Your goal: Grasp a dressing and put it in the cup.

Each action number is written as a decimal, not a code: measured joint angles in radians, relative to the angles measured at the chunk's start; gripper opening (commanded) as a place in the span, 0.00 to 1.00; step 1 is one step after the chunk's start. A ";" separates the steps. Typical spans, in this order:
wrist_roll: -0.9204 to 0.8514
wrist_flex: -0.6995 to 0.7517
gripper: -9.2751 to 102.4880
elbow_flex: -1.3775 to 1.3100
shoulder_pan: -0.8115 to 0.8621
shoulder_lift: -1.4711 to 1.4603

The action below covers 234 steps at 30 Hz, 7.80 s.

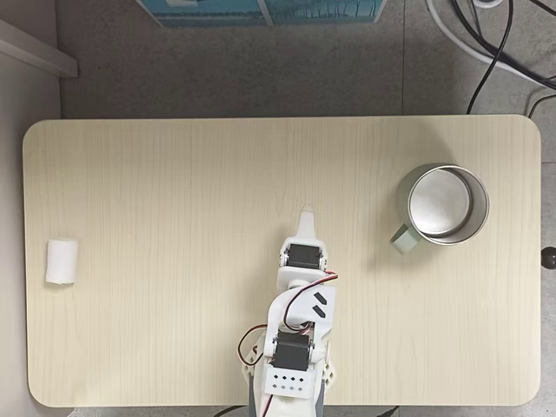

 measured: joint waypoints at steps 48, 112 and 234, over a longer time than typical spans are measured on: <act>-0.098 0.342 0.09 0.767 -0.158 0.331; -0.468 0.341 0.19 1.744 -1.272 2.224; -0.227 0.253 0.27 1.368 0.623 1.356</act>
